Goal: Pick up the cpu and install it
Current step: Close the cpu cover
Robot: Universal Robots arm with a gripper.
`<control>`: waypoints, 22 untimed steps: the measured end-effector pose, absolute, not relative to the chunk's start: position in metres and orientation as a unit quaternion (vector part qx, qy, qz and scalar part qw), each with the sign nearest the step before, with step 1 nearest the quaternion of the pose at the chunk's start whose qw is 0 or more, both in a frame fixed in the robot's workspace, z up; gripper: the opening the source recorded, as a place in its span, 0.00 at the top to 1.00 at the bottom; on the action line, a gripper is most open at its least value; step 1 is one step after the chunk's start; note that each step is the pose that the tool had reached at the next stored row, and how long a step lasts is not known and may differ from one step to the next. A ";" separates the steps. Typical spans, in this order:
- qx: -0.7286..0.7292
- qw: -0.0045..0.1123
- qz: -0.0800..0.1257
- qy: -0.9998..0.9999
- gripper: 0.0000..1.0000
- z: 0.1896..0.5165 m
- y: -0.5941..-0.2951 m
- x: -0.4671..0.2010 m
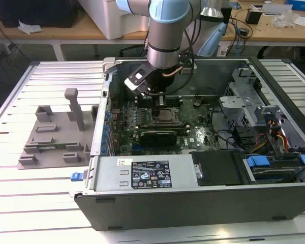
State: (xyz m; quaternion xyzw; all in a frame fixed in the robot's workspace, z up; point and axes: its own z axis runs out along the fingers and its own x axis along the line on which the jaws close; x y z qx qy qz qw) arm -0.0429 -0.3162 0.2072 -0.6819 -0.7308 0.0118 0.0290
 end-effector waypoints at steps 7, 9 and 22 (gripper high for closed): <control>-0.681 0.032 0.008 -0.731 0.89 0.209 -0.318 -0.027; -0.681 0.032 0.008 -0.731 0.89 0.213 -0.318 -0.024; -0.681 0.035 0.011 -0.731 0.89 0.268 -0.319 -0.009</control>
